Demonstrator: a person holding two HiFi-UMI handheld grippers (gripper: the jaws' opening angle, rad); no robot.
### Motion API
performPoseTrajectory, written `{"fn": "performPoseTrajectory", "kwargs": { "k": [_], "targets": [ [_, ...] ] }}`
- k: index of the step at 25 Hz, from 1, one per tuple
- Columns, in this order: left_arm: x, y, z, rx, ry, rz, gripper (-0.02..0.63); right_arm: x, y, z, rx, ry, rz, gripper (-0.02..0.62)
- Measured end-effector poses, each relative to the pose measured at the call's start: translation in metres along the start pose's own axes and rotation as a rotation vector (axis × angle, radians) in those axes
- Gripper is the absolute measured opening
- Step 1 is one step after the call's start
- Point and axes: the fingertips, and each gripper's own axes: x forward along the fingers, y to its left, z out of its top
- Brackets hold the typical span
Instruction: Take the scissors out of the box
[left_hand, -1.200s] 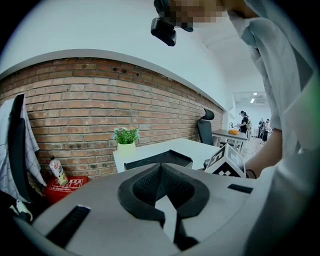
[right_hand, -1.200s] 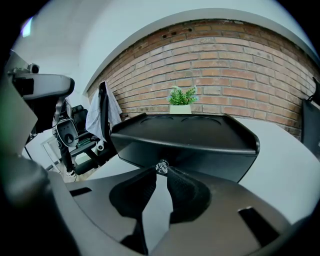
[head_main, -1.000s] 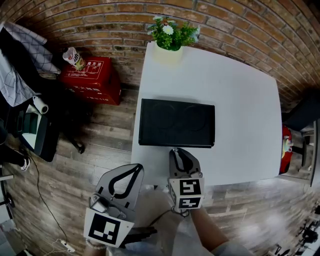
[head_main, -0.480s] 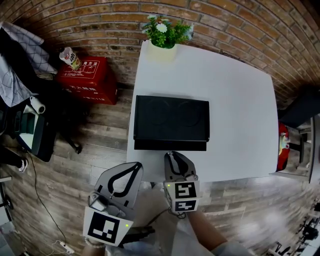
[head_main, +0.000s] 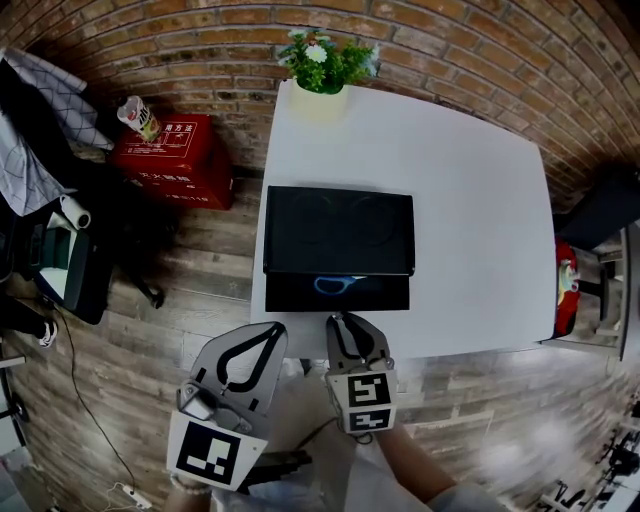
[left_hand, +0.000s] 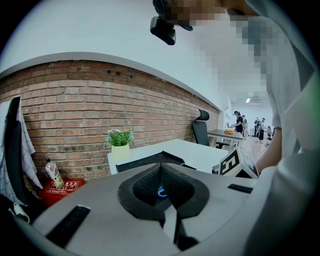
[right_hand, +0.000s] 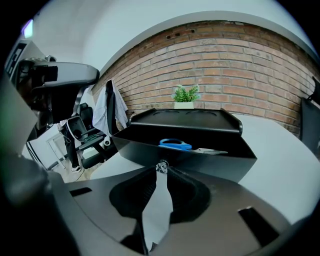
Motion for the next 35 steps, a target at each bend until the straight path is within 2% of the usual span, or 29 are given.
{"fn": "performPoseTrajectory", "kwargs": {
  "k": [18,24,28,35],
  "targets": [
    [0.005,-0.014,0.004,0.038,0.003,-0.02,0.014,-0.017,0.006,-0.015,0.0,0.019,0.019,0.091],
    [0.006,-0.017,0.003,0.061,0.018,-0.026,0.014,-0.017,0.005,-0.015,0.011,0.002,-0.003,0.091],
    [0.007,-0.017,0.0,0.105,0.04,-0.024,0.014,-0.019,0.011,-0.019,-0.013,0.011,0.013,0.091],
    [0.009,-0.019,-0.003,0.114,0.055,-0.033,0.014,-0.029,0.021,-0.031,-0.006,0.028,0.024,0.089]
  ]
}}
